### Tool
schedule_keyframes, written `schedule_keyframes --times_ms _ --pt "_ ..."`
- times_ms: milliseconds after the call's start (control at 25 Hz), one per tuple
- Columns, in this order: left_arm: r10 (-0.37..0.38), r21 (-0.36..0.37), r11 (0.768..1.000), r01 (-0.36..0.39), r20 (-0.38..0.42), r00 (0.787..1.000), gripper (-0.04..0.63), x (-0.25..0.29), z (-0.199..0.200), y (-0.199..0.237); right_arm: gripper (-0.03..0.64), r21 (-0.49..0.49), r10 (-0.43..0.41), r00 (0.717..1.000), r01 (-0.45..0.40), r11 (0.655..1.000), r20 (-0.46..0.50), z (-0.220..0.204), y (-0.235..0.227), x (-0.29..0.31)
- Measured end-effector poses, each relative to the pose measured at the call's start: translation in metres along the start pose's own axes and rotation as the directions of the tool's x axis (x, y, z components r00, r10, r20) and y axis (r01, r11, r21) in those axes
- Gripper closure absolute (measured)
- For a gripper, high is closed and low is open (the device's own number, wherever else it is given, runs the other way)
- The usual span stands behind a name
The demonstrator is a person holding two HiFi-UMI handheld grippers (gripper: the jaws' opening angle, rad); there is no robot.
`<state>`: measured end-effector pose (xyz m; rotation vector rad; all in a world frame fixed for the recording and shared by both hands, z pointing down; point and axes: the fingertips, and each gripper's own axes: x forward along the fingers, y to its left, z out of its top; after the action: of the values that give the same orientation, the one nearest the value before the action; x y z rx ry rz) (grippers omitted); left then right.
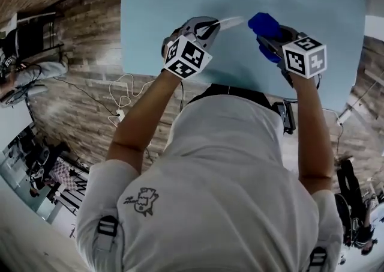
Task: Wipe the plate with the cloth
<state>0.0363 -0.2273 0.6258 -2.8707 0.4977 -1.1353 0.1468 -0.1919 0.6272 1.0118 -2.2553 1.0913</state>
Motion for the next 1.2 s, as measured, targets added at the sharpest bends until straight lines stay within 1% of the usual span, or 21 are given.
schedule_keyframes --times_ms 40,80,120,240,360,440,520,600,640,680,760,840,920,1080,1120,1200 --pt "-0.011 -0.065 0.998 0.011 -0.002 1.0 0.577 0.006 -0.006 0.001 0.491 0.007 0.004 1.0 -0.004 1.0 -0.005 -0.006 -0.004 0.003" --pt "-0.023 -0.132 0.991 0.022 -0.002 1.0 0.577 0.012 -0.011 0.003 0.491 0.013 0.008 1.0 -0.008 1.0 -0.011 -0.01 -0.008 0.006" --pt "-0.035 -0.198 0.98 0.034 -0.002 0.999 0.577 0.018 -0.014 0.005 0.491 0.019 0.013 1.0 -0.013 1.0 -0.016 -0.012 -0.013 0.009" --pt "-0.082 -0.369 0.926 0.076 0.0 0.997 0.577 0.036 -0.025 -0.001 0.491 0.038 0.033 0.999 -0.032 0.999 -0.038 -0.022 -0.021 0.021" --pt "-0.1 -0.501 0.86 0.096 0.018 0.995 0.577 0.051 -0.039 -0.011 0.491 0.045 0.052 0.997 -0.049 0.998 -0.057 -0.037 -0.023 0.034" --pt "-0.109 -0.586 0.803 0.11 0.037 0.993 0.575 0.064 -0.044 -0.011 0.491 0.031 0.046 0.997 -0.044 0.999 -0.055 -0.037 -0.03 0.04" --pt "-0.123 -0.659 0.741 0.128 0.054 0.991 0.576 0.074 -0.05 -0.009 0.491 -0.026 0.011 0.998 -0.013 1.0 -0.057 -0.036 -0.037 0.047" --pt "-0.129 -0.713 0.688 0.139 0.068 0.989 0.576 0.08 -0.061 -0.008 0.491 -0.081 -0.003 0.997 -0.003 0.997 -0.071 -0.041 -0.037 0.057" --pt "-0.126 -0.732 0.667 0.141 0.075 0.989 0.577 0.083 -0.067 -0.006 0.491 -0.092 0.004 0.997 -0.011 0.996 -0.076 -0.046 -0.036 0.064" --pt "-0.12 -0.745 0.652 0.139 0.08 0.99 0.576 0.087 -0.073 -0.004 0.491 -0.094 0.013 0.997 -0.02 0.995 -0.081 -0.052 -0.036 0.07" --pt "-0.104 -0.761 0.636 0.129 0.081 0.991 0.575 0.093 -0.082 -0.002 0.491 -0.082 0.031 0.995 -0.039 0.996 -0.095 -0.064 -0.036 0.079" --pt "-0.096 -0.772 0.624 0.119 0.076 0.993 0.575 0.095 -0.087 0.0 0.491 -0.065 0.046 0.992 -0.053 0.996 -0.114 -0.072 -0.032 0.084" --pt "-0.092 -0.775 0.622 0.112 0.069 0.993 0.574 0.096 -0.089 0.005 0.491 -0.061 0.053 0.99 -0.061 0.996 -0.128 -0.073 -0.031 0.089" --pt "-0.093 -0.771 0.631 0.092 0.043 0.995 0.565 0.106 -0.095 0.007 0.491 -0.044 0.066 0.987 -0.074 0.996 -0.148 -0.08 -0.035 0.094" --pt "-0.096 -0.766 0.637 0.087 0.034 0.995 0.56 0.108 -0.098 0.007 0.491 -0.043 0.07 0.986 -0.077 0.996 -0.152 -0.082 -0.035 0.097" --pt "-0.103 -0.747 0.66 0.076 0.011 0.995 0.55 0.114 -0.102 0.009 0.491 -0.045 0.073 0.986 -0.081 0.996 -0.153 -0.082 -0.035 0.101"
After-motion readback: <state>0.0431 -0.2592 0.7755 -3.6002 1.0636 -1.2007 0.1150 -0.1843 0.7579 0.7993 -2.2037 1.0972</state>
